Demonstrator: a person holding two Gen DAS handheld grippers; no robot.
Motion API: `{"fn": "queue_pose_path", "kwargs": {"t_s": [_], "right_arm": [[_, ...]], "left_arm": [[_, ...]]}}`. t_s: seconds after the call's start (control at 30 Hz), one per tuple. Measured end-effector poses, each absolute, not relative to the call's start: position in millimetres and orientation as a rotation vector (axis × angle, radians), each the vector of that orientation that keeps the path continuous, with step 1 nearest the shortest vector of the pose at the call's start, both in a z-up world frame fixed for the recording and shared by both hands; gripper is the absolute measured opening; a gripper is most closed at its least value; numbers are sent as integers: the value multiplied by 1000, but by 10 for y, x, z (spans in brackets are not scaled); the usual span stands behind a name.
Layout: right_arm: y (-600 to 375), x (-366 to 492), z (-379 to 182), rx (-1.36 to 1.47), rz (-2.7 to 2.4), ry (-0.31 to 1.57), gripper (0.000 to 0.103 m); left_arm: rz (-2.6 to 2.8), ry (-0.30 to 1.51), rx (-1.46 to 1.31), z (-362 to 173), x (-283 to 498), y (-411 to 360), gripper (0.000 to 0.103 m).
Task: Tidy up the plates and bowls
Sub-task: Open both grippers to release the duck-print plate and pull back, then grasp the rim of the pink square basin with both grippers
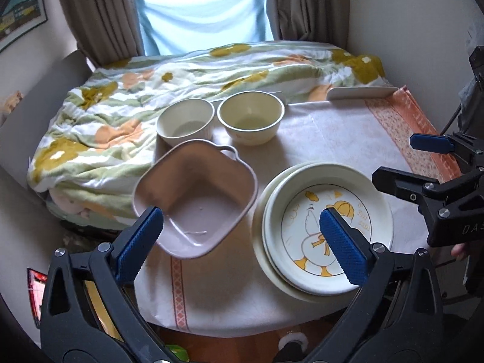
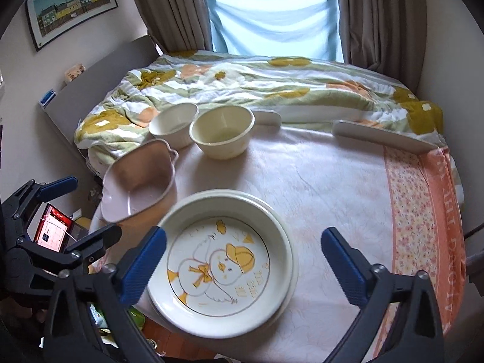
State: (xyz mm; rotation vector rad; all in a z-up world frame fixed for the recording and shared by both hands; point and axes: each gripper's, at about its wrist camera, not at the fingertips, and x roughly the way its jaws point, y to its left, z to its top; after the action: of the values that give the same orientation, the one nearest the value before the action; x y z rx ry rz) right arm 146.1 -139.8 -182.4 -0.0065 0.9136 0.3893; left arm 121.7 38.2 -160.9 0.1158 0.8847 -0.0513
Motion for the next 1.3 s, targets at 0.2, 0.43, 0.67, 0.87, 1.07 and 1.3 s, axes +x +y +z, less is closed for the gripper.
{"fn": "queue_pose_path", "kwargs": {"t_s": [0.2,0.43,0.67,0.87,1.07,1.3], "right_arm": [[-1057,1795,-1555,-14,537,869,103],[-458,2461,-1826,-76,650,1061,103],[-31,2828,-2462,-130,745,1220,93],[152,2951,-2797,-191,813,1308,46],[246,2949,-2930,-212,875,1340,16],[218,2909,-2929,-210,880,1334,12]], "left_arm": [[31,922,-127,-1542,1262,1053,103],[101,976,-382,-1874,1448,1615,99],[144,1093,-552,-2446,1706,1754,67],[190,1142,-604,-2731,1817,1787,49],[215,1162,-613,-2823,1857,1801,17],[232,1148,-566,-2745,1852,1785,14]]}}
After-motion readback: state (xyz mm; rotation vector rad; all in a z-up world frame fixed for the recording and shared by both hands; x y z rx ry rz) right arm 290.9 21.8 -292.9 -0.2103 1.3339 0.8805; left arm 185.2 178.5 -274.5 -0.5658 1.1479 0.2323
